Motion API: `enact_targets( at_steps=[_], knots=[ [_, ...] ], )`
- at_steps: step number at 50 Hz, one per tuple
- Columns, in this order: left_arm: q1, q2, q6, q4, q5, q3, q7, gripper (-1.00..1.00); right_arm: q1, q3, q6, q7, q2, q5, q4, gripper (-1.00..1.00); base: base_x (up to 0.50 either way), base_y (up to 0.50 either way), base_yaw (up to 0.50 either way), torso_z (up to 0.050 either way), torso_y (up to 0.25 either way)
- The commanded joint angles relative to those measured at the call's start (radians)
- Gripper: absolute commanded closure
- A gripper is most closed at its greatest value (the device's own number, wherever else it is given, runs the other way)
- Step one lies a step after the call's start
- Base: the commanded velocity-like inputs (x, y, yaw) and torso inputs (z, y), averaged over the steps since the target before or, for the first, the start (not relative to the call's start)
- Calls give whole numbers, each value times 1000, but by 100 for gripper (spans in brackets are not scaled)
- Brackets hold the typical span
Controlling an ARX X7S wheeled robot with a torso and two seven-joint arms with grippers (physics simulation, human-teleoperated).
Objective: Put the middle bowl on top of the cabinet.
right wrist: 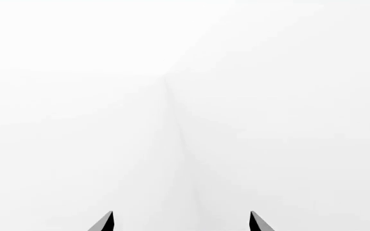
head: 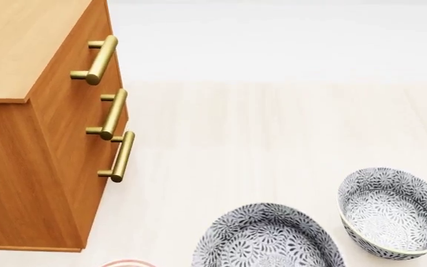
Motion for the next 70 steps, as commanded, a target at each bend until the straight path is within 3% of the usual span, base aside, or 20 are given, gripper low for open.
enact_targets(
  at_steps=[1, 10, 20, 29, 34, 42, 46, 49, 54, 61, 65, 70],
  knots=[
    [-2, 9, 21, 77, 26, -34, -9, 100, -10, 23, -28, -28, -25, -33, 17, -100, 0, 0, 0, 45, 205],
    [-32, -23, -11, 222, 50, -19, -66, 100, -10, 29, -34, -31, -25, -25, 22, -100, 0, 0, 0, 45, 207],
    [-200, -65, -195, 501, 21, -21, -288, 100, -9, 4, -39, -21, -23, -49, 22, -100, 0, 0, 0, 11, 55],
    [-461, -51, -330, 605, -334, -97, -554, 100, 5, -40, -36, 23, -9, -94, 17, -100, 0, 0, 0, 0, 0],
    [-616, -57, -332, 614, -554, -148, -657, 100, 27, -81, -21, 54, 0, -140, 14, -100, 0, 0, 0, 0, 0],
    [-994, -102, -271, 502, -1013, -265, -819, 100, 64, -163, 30, 110, 11, -230, -15, -100, 0, 0, 0, 0, 0],
    [-1172, -150, -190, 431, -1144, -222, -831, 100, 58, -216, 36, 167, 37, -275, -30, -100, 0, 0, 0, 0, 0],
    [-1270, -186, -123, 372, -1222, -174, -832, 100, 19, -278, 6, 298, 140, -311, -30, -100, 0, 0, 0, 0, 0],
    [-1411, -229, -34, 287, -1322, -113, -830, 100, -10, -342, -7, 445, 262, -356, -31, -100, 0, 0, 0, 0, 0],
    [-1597, -241, 7, 102, -1437, -14, -827, 100, -10, -299, -17, 369, 199, -323, -31, -100, 0, 0, 0, 0, 0],
    [-1706, -261, 30, -85, -1470, 118, -831, 100, -10, -266, -21, 320, 163, -293, -31, -100, 0, 0, 0, 0, 0],
    [-1833, -252, -52, -297, -1434, 280, -820, 100, -10, -236, -24, 281, 135, -266, -30, -100, 0, 0, 0, 0, 0]
  ],
)
